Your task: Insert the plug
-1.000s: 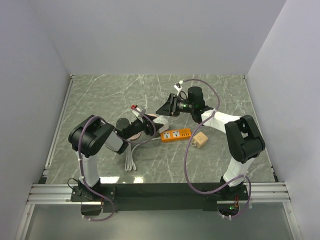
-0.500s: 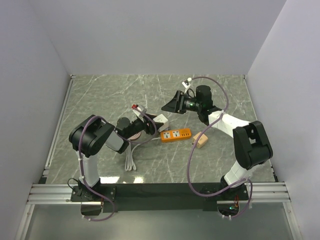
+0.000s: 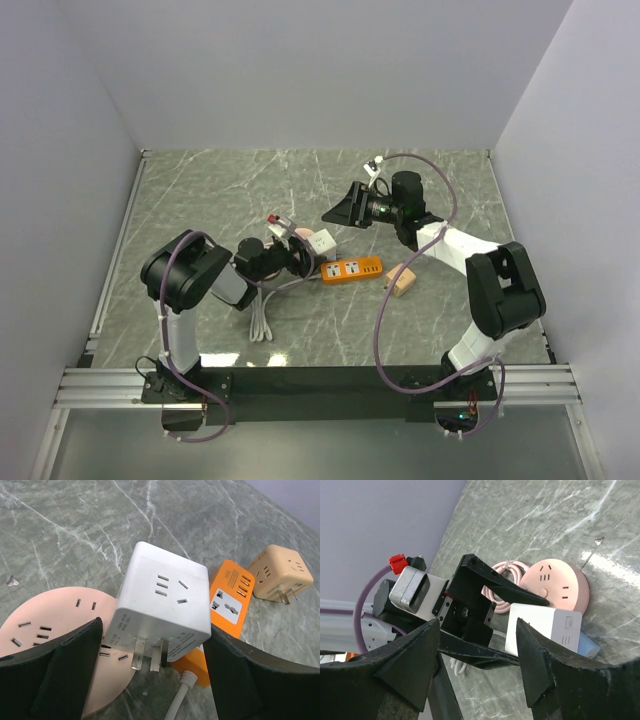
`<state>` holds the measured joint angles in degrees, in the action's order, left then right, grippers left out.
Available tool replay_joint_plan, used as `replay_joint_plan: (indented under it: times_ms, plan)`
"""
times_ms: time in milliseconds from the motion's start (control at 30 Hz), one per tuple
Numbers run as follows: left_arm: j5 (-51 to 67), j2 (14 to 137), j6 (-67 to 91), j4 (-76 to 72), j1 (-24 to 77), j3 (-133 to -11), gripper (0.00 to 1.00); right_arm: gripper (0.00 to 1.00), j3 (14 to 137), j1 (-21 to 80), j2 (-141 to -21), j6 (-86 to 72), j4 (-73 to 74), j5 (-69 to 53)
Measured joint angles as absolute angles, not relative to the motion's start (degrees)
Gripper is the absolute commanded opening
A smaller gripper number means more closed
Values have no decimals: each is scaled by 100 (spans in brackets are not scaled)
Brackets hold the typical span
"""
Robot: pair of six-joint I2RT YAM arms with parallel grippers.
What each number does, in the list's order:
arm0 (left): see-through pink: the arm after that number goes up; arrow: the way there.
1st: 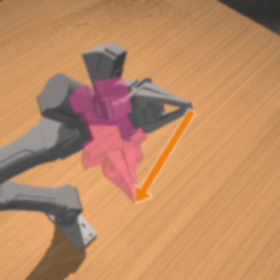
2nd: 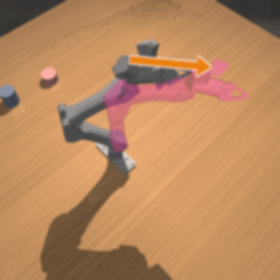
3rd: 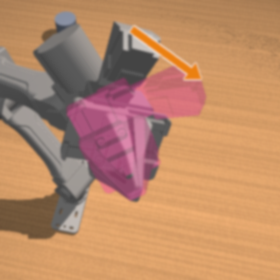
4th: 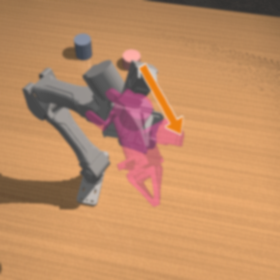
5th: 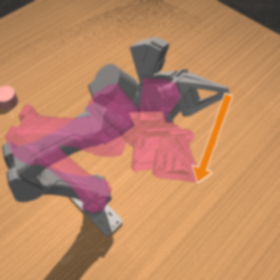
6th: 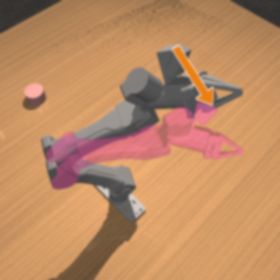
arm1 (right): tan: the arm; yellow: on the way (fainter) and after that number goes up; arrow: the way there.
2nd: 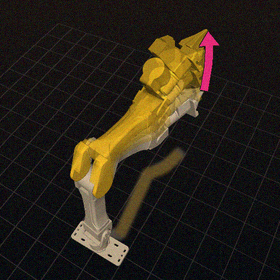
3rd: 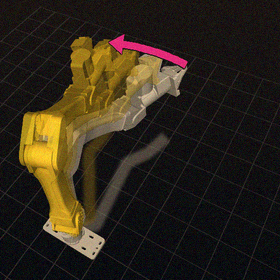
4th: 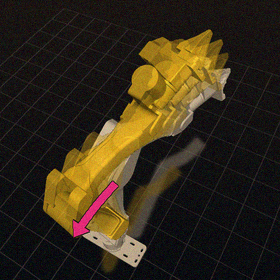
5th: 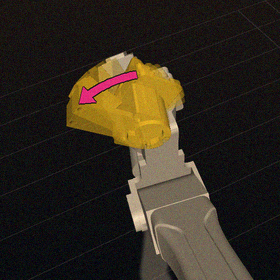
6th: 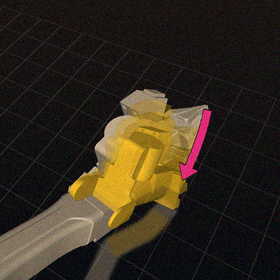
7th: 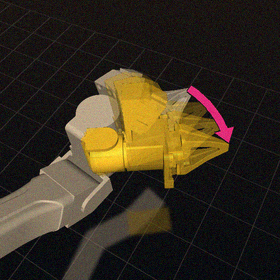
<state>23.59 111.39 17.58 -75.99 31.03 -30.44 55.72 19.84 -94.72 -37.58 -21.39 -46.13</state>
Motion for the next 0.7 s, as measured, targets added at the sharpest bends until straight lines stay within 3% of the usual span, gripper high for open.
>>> replay_joint_plan:
  times_ms: [567,700]
  plan:
    - [2110,11161,1369,-7400,3245,-3479,86,69,5470,1984,-9428,-3730,-2296,-4694]
    - [2112,11161,1297,-7133,3269,-3680,76,69,5461,1984,-9426,-3717,-2314,-4720]
